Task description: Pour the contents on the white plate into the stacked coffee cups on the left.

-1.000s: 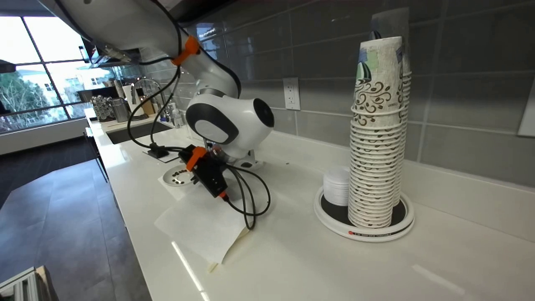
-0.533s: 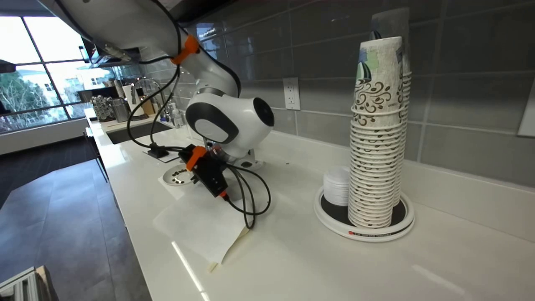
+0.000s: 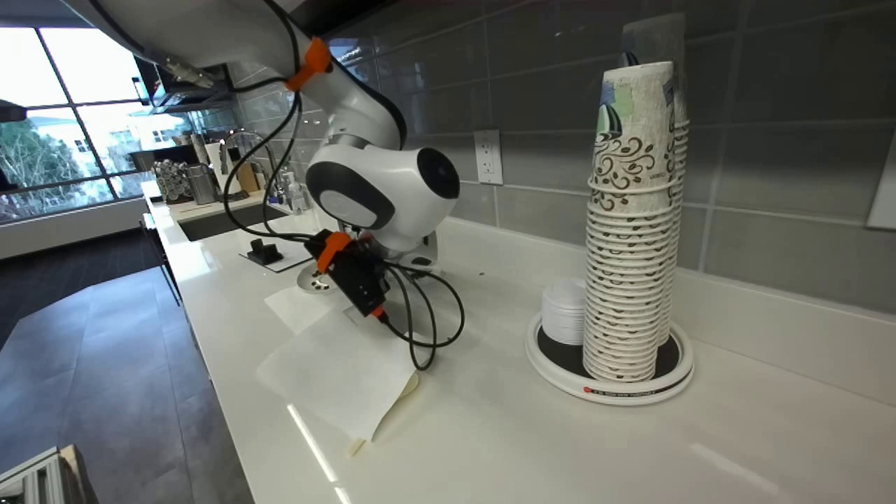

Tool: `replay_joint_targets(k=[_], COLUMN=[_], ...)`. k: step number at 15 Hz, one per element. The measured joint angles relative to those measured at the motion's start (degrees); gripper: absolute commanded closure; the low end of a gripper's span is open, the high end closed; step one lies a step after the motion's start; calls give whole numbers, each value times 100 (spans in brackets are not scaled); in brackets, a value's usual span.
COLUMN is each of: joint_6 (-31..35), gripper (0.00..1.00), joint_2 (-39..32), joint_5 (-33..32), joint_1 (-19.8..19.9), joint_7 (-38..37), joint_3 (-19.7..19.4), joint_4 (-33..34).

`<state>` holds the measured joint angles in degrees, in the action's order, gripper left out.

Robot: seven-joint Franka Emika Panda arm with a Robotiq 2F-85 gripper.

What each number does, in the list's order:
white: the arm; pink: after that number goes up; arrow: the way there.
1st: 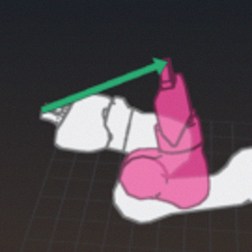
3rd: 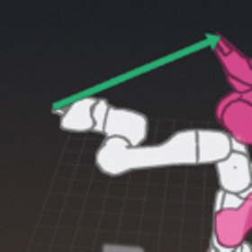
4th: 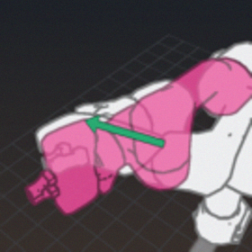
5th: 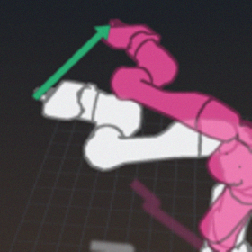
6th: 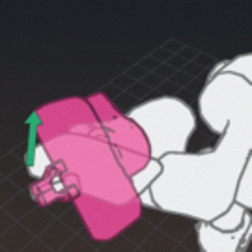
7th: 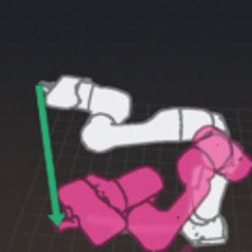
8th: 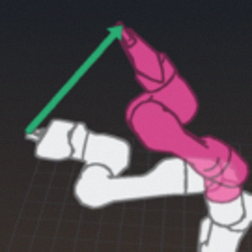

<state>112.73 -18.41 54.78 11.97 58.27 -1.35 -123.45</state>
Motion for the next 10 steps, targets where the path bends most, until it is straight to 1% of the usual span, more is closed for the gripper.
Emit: replay_joint_targets(k=[6,10], joint_6=[334,720], gripper=[98,98], joint_2=[685,934], joint_5=[687,1012], joint_1=[-68,-380], joint_7=[0,-12], joint_3=[-12,10], joint_4=[-311,-380])
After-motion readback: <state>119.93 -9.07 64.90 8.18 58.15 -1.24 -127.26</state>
